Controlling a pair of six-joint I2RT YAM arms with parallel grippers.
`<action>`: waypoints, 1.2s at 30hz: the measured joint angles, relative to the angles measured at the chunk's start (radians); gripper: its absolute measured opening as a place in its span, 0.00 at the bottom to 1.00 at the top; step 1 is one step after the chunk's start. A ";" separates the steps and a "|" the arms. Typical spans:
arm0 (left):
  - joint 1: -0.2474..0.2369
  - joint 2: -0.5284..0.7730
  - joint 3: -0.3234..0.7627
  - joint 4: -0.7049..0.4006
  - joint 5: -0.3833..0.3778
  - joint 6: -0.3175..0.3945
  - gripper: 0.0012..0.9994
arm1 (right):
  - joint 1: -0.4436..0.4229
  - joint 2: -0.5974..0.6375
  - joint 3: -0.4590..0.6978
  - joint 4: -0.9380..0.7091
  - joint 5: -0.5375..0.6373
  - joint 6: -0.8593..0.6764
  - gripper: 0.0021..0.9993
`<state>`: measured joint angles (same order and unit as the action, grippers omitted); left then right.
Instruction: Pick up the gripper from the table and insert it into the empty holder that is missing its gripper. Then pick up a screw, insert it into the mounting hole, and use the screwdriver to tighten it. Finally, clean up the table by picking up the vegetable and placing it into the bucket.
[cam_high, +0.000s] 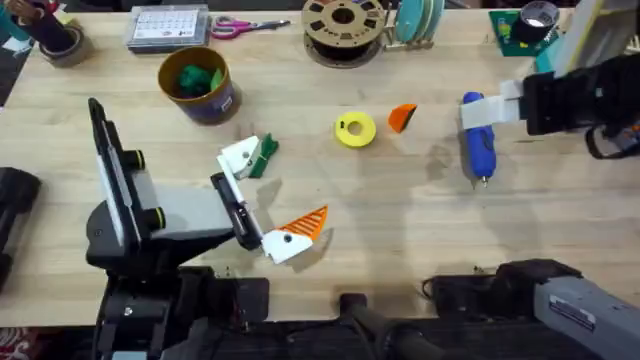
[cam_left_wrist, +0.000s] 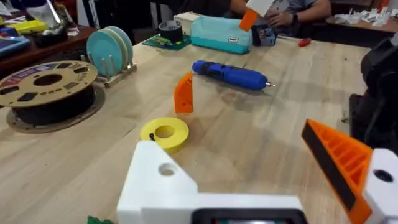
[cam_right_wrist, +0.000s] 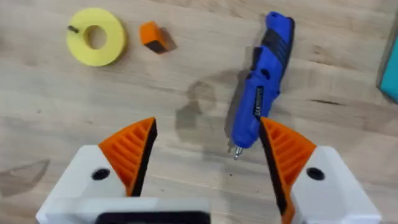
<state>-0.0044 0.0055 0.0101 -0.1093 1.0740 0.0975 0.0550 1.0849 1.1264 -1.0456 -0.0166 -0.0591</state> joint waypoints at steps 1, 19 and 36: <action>0.000 0.000 0.000 0.000 0.000 0.000 0.99 | 0.016 0.003 0.012 -0.010 0.000 -0.001 1.00; 0.000 0.000 0.000 0.000 0.000 0.000 0.99 | 0.264 0.292 0.334 -0.203 -0.004 -0.043 1.00; 0.000 0.000 0.000 0.000 0.000 0.000 0.99 | 0.209 0.392 0.442 -0.270 -0.004 -0.110 1.00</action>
<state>-0.0044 0.0051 0.0101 -0.1097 1.0744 0.0975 0.2644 1.4768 1.5684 -1.3160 -0.0204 -0.1689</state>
